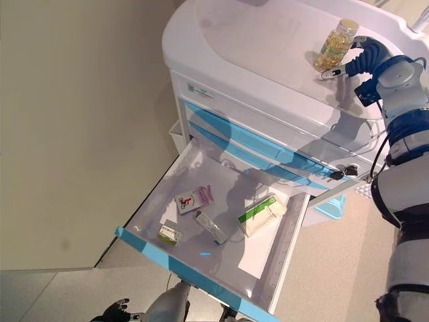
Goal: Open the drawer and pick up the medicine
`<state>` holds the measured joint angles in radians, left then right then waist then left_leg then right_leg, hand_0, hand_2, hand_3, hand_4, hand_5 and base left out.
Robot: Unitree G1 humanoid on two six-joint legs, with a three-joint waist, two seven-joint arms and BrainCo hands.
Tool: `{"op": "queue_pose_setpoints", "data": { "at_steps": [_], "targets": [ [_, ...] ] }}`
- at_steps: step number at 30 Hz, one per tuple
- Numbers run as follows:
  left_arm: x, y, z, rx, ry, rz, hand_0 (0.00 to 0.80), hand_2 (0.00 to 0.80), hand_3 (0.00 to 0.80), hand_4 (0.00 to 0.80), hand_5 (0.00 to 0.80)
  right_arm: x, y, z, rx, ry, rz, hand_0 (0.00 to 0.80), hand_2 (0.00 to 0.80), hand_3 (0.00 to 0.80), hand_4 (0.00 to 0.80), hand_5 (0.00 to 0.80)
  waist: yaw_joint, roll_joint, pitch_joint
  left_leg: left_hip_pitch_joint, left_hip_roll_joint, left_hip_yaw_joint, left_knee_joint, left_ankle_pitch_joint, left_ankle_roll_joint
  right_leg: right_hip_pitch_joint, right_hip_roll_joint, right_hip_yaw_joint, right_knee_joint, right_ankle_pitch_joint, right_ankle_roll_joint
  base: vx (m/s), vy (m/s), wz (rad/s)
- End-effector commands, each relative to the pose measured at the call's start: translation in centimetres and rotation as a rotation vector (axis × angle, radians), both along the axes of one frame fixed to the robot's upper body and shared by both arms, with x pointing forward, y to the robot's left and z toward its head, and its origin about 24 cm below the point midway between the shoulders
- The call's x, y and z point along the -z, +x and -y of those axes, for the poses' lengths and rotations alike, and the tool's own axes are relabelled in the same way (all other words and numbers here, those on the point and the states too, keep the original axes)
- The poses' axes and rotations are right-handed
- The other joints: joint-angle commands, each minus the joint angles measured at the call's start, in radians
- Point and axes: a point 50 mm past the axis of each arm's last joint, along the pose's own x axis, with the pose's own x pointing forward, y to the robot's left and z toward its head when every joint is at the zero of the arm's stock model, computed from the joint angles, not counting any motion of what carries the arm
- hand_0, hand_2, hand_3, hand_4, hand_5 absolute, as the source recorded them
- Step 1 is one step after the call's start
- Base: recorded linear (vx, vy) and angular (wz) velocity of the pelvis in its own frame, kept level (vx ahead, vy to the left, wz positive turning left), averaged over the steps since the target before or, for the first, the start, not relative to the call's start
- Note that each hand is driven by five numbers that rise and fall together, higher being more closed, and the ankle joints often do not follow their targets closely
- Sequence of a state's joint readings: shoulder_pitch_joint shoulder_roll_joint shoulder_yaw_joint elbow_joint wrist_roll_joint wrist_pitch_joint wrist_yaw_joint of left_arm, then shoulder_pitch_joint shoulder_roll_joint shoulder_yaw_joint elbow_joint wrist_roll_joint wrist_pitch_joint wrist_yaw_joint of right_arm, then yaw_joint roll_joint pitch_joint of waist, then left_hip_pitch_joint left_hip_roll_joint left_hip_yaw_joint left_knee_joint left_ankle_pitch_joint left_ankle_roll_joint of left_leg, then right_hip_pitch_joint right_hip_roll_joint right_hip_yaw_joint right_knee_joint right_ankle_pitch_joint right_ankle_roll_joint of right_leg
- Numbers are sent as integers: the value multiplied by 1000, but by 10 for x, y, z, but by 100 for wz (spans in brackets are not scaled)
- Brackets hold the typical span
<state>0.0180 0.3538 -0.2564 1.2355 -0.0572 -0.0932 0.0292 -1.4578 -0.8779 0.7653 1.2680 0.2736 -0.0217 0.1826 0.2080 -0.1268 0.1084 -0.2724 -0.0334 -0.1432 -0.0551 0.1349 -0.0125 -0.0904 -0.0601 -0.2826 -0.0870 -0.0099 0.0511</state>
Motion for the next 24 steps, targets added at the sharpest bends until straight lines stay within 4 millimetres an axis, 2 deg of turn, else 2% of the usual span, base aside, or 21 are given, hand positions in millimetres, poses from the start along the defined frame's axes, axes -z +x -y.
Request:
{"op": "queue_pose_setpoints", "data": {
  "at_steps": [1, 8, 18, 24],
  "targets": [
    [1, 0, -2, -14, 20, -14, 0, 0, 0, 0, 0, -29, -3, -6, 4, -56, 89, 0, 0, 0, 0, 0, -8, -20, -9, 52, -24, 40, -3, -62, 0, -79, -25, 5, 67, 62, 37, 0, 0, 0],
    [1, -1, -2, -6, 23, -23, 0, 0, 0, 0, 0, -29, -6, 1, 34, -81, 80, 0, 0, 0, 0, 0, -17, -20, -15, 63, -27, 43, -5, -68, 2, -71, -27, 7, 67, 60, 38, 0, 0, 0],
    [1, -2, -2, 11, 28, -27, 0, 0, 0, 0, 0, -29, -21, 30, 124, -92, 91, 0, 0, 0, 0, 0, -44, -14, -32, 86, -34, 55, -9, -78, 6, -55, -32, 27, 69, 61, 42, -3, 6, -2],
    [1, -1, -1, 33, 22, -30, 0, 0, 0, 0, 0, -23, -32, 50, 191, -125, 66, 0, 0, 0, 0, 0, -66, 2, -51, 105, -40, 70, -14, -82, 6, -40, -36, 37, 62, 65, 45, -16, 26, -9]
  ]
}}
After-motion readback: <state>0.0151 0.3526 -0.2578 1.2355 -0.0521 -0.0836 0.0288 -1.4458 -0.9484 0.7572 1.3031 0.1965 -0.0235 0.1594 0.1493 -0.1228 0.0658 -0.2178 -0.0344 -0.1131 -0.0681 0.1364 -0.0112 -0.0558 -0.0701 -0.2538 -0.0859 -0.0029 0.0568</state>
